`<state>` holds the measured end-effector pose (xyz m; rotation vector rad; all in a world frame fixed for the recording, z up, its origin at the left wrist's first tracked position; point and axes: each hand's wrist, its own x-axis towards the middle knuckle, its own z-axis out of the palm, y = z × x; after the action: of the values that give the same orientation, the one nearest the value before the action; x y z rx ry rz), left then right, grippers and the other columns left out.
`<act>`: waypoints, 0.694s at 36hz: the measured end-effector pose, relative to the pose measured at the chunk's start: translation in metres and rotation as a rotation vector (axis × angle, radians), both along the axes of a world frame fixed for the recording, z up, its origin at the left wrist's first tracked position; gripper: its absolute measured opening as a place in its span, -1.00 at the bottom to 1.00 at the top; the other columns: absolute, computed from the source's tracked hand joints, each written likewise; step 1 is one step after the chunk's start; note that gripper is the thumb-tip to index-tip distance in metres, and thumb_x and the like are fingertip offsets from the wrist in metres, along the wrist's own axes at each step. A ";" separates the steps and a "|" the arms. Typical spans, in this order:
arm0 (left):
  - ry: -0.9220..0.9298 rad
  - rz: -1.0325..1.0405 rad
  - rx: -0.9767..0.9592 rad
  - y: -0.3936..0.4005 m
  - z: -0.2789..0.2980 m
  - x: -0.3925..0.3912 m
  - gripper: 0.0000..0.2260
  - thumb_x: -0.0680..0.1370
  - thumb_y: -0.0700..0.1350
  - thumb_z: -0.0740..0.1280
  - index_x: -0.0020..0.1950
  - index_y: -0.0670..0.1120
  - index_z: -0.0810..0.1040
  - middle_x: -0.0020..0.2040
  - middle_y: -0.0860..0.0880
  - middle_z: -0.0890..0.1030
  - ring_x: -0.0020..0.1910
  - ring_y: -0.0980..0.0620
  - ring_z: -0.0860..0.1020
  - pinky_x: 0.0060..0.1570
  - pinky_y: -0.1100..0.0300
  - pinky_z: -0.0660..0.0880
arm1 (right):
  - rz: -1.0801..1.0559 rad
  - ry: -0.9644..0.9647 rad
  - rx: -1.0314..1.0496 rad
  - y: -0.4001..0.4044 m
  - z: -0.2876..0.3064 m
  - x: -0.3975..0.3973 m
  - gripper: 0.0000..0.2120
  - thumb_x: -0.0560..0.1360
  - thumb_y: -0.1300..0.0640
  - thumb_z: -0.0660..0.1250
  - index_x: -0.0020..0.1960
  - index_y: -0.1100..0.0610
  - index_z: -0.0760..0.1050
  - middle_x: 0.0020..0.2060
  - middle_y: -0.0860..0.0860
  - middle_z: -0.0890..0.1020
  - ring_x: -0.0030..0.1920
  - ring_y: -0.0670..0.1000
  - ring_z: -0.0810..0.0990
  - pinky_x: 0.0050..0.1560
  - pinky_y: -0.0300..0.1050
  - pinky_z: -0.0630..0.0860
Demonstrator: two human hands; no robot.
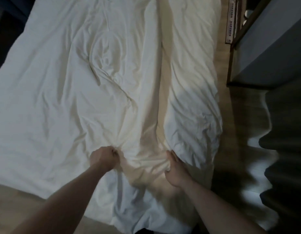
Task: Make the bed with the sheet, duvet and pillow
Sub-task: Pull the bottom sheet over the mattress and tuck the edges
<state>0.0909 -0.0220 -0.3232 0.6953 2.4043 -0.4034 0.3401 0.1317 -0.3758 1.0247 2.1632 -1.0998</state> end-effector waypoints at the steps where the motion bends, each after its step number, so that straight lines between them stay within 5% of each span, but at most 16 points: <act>1: 0.041 -0.008 -0.003 -0.013 0.012 -0.013 -0.77 0.50 0.10 0.23 -0.09 0.03 0.62 0.00 -0.03 0.68 0.02 -0.11 0.63 -0.09 0.14 0.48 | -0.001 -0.009 -0.007 0.001 0.002 -0.001 -0.25 0.54 0.08 0.25 0.61 0.02 -0.05 0.61 0.00 -0.03 0.58 -0.01 0.03 0.50 -0.18 0.01; 5: 0.106 -0.057 -0.051 -0.047 0.041 -0.038 -0.75 0.53 0.15 0.23 -0.27 0.06 0.49 -0.07 0.00 0.68 -0.03 -0.06 0.63 -0.18 0.16 0.37 | 0.002 -0.055 -0.063 -0.005 0.003 -0.015 -0.23 0.52 0.08 0.24 0.62 0.03 -0.09 0.61 0.00 -0.09 0.59 -0.02 -0.09 0.54 -0.16 -0.08; 10: -0.034 -0.004 -0.105 -0.046 0.016 -0.012 -0.73 0.52 0.16 0.19 -0.04 0.05 0.60 0.05 0.01 0.66 0.06 -0.05 0.62 -0.02 0.17 0.51 | -0.026 -0.183 -0.061 -0.008 0.002 -0.023 -0.16 0.50 -0.05 0.26 0.61 -0.03 -0.16 0.59 -0.03 -0.21 0.59 0.03 -0.17 0.55 0.02 0.03; 13: -0.276 0.038 -0.095 -0.040 0.007 -0.025 -0.79 0.54 0.10 0.24 -0.06 0.02 0.59 0.02 -0.04 0.66 0.05 -0.08 0.61 -0.06 0.20 0.49 | -0.047 -0.232 -0.041 -0.011 0.006 -0.032 -0.14 0.47 -0.06 0.26 0.61 0.00 -0.16 0.59 0.01 -0.20 0.59 0.06 -0.16 0.54 0.10 0.07; 17: -0.688 0.212 0.018 -0.042 0.016 -0.085 -0.67 0.44 0.19 0.47 -0.26 -0.07 0.61 -0.30 -0.01 0.60 -0.27 0.04 0.60 -0.25 0.23 0.53 | -0.315 -0.167 -0.007 -0.038 0.026 -0.069 -0.24 0.48 0.03 0.28 0.59 0.06 0.01 0.56 0.11 0.06 0.56 0.15 0.01 0.51 0.09 0.14; 21: -0.335 0.231 0.291 -0.068 0.024 -0.172 -0.55 0.33 0.36 0.44 -0.24 -0.03 0.63 -0.27 0.07 0.66 -0.20 0.04 0.63 -0.06 0.09 0.55 | -0.433 0.124 0.193 -0.089 0.058 -0.126 -0.40 0.53 0.13 0.27 0.53 0.10 0.17 0.50 0.06 0.24 0.50 0.09 0.19 0.48 -0.05 0.16; 25: -0.007 0.286 0.294 -0.104 0.025 -0.261 -0.45 0.38 0.22 0.46 0.20 -0.10 0.50 0.20 -0.13 0.49 0.15 -0.19 0.54 0.12 -0.04 0.49 | -0.476 0.410 0.320 -0.146 0.075 -0.187 -0.47 0.42 0.12 0.37 0.37 -0.01 0.37 0.30 -0.06 0.39 0.28 -0.02 0.40 0.30 -0.12 0.40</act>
<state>-0.1697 -0.1260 -0.2983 0.4614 2.5339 0.0718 0.1535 -0.0144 -0.3013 1.6424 2.5530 -1.2850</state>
